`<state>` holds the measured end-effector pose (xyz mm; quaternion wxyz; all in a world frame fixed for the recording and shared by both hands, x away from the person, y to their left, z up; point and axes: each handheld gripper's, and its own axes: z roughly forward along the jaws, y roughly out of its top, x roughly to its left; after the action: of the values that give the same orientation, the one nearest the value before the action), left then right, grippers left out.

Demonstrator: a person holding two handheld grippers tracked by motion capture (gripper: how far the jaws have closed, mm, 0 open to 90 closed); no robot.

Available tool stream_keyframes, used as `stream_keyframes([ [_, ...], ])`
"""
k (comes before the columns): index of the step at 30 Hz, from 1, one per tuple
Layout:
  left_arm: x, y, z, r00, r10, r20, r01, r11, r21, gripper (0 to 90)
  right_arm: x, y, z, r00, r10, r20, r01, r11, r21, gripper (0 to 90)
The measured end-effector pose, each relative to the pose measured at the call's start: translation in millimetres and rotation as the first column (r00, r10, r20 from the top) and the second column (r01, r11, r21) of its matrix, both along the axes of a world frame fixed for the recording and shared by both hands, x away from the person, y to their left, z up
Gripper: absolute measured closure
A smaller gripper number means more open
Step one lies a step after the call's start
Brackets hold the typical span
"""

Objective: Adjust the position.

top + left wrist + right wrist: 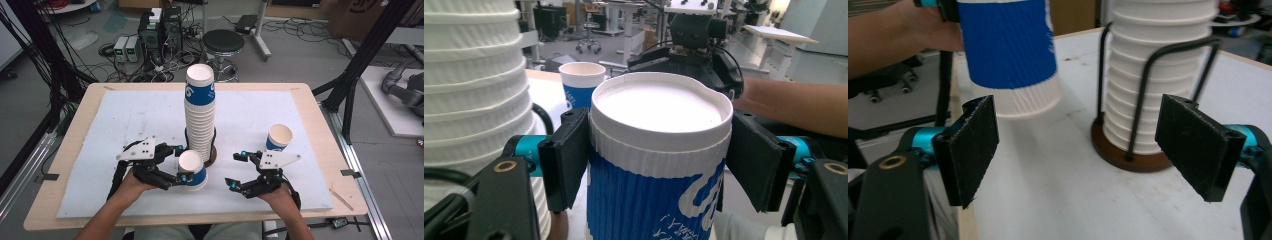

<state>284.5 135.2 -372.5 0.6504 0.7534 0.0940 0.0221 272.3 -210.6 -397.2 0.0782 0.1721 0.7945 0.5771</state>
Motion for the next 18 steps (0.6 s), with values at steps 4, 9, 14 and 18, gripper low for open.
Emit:
stream_keyframes([
  [4,-0.5,-3.3,0.2,0.9999,-0.01,0.005,0.01,0.9999,-0.011,29.5,0.2,12.9,-1.7,0.9985,0.055,-0.007,-0.055,0.998,-0.009,18.1],
  [9,-2.2,-6.8,1.3,0.9994,-0.032,0.01,0.032,0.9993,-0.018,29.5,1.2,27.4,-4.2,0.9933,0.115,-0.011,-0.115,0.993,-0.004,18.0],
  [14,-4.7,-11.5,1.5,0.9981,-0.061,0.01,0.061,0.998,-0.015,29.6,0.0,39.1,-5.3,0.9848,0.173,-0.017,-0.173,0.985,0.018,18.0],
  [18,-5.4,-13.5,2.2,0.9974,-0.071,0.013,0.071,0.9971,-0.025,29.6,-0.4,48.2,-6.4,0.9778,0.209,-0.02,-0.208,0.978,0.017,18.0],
])
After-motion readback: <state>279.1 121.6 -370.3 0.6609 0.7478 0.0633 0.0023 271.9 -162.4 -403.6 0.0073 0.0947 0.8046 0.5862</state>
